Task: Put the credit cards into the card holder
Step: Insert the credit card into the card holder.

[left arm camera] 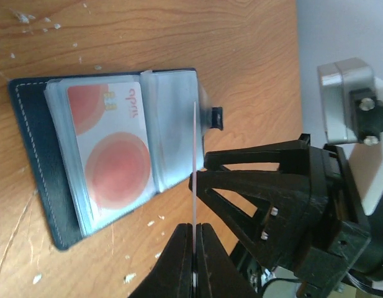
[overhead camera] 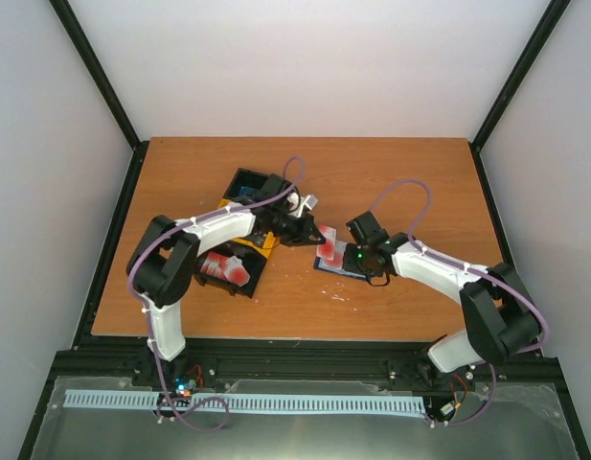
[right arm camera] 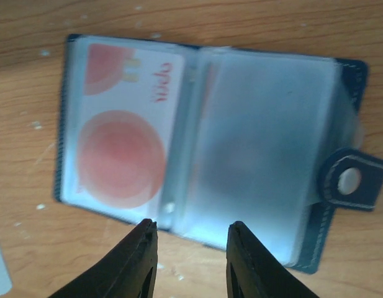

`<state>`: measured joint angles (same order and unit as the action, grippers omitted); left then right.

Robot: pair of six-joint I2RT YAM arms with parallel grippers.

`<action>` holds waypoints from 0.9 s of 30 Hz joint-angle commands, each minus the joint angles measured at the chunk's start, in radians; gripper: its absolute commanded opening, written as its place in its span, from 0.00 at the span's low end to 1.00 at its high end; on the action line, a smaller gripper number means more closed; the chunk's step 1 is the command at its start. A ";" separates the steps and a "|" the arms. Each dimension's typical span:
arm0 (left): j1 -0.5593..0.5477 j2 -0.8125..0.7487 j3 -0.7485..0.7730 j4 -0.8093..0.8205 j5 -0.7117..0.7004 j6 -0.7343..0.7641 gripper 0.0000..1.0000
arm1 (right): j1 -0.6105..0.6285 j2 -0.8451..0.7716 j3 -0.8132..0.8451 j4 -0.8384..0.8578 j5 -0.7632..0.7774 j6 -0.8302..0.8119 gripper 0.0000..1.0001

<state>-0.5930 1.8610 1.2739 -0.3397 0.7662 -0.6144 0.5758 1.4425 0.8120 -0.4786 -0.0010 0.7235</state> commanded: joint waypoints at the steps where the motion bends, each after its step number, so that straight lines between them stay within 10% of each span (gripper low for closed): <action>1: -0.042 0.085 0.079 0.056 -0.013 0.026 0.01 | -0.033 0.042 0.013 -0.031 0.094 -0.029 0.34; 27: -0.101 0.227 0.165 0.016 -0.059 0.124 0.01 | -0.097 0.154 -0.052 -0.029 0.093 -0.087 0.30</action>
<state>-0.6922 2.1380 1.4391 -0.2943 0.7261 -0.5236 0.4919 1.5417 0.7792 -0.5011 0.0895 0.6502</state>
